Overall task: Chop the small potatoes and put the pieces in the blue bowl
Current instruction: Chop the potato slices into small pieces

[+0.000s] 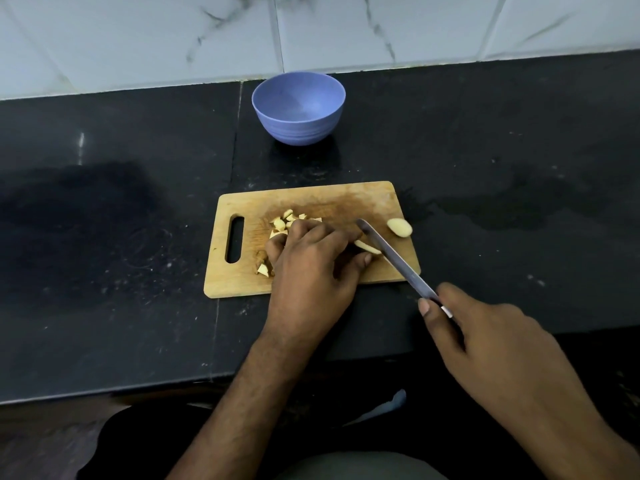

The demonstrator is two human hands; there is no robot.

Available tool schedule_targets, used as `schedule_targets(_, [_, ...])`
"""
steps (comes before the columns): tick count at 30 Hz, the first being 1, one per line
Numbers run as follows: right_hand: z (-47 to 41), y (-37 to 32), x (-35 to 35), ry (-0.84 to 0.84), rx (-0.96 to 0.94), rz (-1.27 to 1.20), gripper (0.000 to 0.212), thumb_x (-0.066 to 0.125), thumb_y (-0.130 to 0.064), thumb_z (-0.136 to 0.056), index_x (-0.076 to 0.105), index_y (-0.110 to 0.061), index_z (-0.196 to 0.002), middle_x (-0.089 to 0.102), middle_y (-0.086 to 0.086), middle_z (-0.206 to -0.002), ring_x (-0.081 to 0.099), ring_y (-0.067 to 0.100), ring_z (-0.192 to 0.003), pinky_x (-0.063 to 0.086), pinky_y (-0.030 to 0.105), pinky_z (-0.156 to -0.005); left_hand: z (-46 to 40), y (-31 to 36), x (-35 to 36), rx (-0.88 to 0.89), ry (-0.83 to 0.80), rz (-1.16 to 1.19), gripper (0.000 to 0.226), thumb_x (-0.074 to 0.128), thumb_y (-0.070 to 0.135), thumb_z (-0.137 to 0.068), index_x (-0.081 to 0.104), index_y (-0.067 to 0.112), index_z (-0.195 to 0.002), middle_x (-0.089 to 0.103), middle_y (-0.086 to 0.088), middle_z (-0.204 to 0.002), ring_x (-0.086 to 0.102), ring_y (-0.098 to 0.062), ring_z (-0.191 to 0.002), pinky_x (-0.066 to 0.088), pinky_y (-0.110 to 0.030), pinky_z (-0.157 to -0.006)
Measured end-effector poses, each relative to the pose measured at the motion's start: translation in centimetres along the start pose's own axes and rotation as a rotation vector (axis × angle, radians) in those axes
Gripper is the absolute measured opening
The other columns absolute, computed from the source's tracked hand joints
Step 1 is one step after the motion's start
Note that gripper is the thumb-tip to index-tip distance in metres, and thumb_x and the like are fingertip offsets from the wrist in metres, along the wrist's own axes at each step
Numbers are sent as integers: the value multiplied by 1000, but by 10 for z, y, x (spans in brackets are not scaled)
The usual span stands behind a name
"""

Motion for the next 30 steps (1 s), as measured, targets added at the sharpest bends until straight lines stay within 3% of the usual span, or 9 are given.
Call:
schedule_targets(2, [0, 2, -3, -6, 11, 9, 31, 26, -59, -95, 39, -33, -84, 52, -5, -55, 52, 6, -46, 38, 20, -44, 0, 2, 1, 1, -3, -6, 33, 65, 55, -89, 71, 33, -113, 67, 18, -105, 48, -10, -114, 24, -37, -94])
schedule_targets(5, [-3, 2, -7, 0, 14, 2, 30, 26, -59, -95, 39, -34, -84, 52, -5, -55, 51, 5, -45, 33, 18, -42, -1, 3, 2, 14, -3, -26, 23, 66, 48, -90, 70, 33, -107, 66, 18, -105, 48, -11, -115, 22, -35, -92])
schedule_targets(9, [-9, -2, 0, 18, 6, 28, 30, 25, -62, -95, 38, -35, -88, 52, -7, -58, 53, 6, -52, 41, 23, -48, 0, 3, 1, 5, -6, 25, 22, 61, 47, -89, 65, 34, -106, 60, 20, -105, 45, -9, -113, 28, -39, -93])
schedule_targets(11, [-10, -6, 1, 50, -7, 52, 30, 23, -62, -95, 37, -36, -89, 50, -7, -58, 53, 6, -53, 45, 26, -51, 1, 8, -5, 15, 18, 40, 28, 62, 51, -87, 62, 34, -109, 54, 15, -112, 43, -10, -113, 30, -39, -93])
schedule_targets(16, [-10, -15, 2, 97, -30, 129, 28, 22, -59, -98, 38, -37, -103, 48, -8, -66, 47, 11, -56, 31, 25, -47, 5, 31, 3, 197, -104, -45, 36, 65, 41, -84, 61, 40, -120, 37, 3, -144, 32, -18, -132, 28, -40, -94])
schedule_targets(20, [-10, -18, 7, 115, -34, 150, 30, 20, -58, -98, 39, -36, -107, 58, -8, -78, 62, 13, -66, 43, 28, -53, 4, 28, 12, 180, -155, -96, 32, 62, 39, -81, 64, 39, -113, 34, 0, -150, 27, -23, -137, 29, -45, -98])
schedule_targets(23, [-10, -17, 9, 112, -33, 136, 30, 19, -58, -98, 38, -36, -105, 58, -9, -78, 62, 10, -64, 49, 27, -54, 3, 27, 14, 170, -156, -125, 36, 59, 38, -81, 63, 38, -117, 33, 0, -151, 24, -22, -139, 28, -45, -100])
schedule_targets(26, [-9, -13, 8, 119, -31, 89, 28, 23, -60, -96, 38, -36, -98, 55, -9, -70, 59, 9, -60, 47, 27, -52, 3, 26, 12, 153, -134, -125, 52, 60, 37, -83, 52, 38, -135, 30, 1, -152, 22, -21, -140, 26, -43, -101])
schedule_targets(30, [-9, -6, 4, 115, -23, -66, 33, 28, -64, -93, 35, -33, -83, 50, -8, -57, 54, 8, -53, 45, 30, -49, 5, 18, -5, 60, 25, -66, 63, 65, 49, -84, 46, 28, -140, 38, 1, -141, 35, -19, -129, 33, -41, -95])
Point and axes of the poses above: each hand's wrist, its own z-axis away from the middle knuckle, its own x-axis out of the palm, y = z × x, the point moved 8 cm from there along -z, towards the middle knuckle
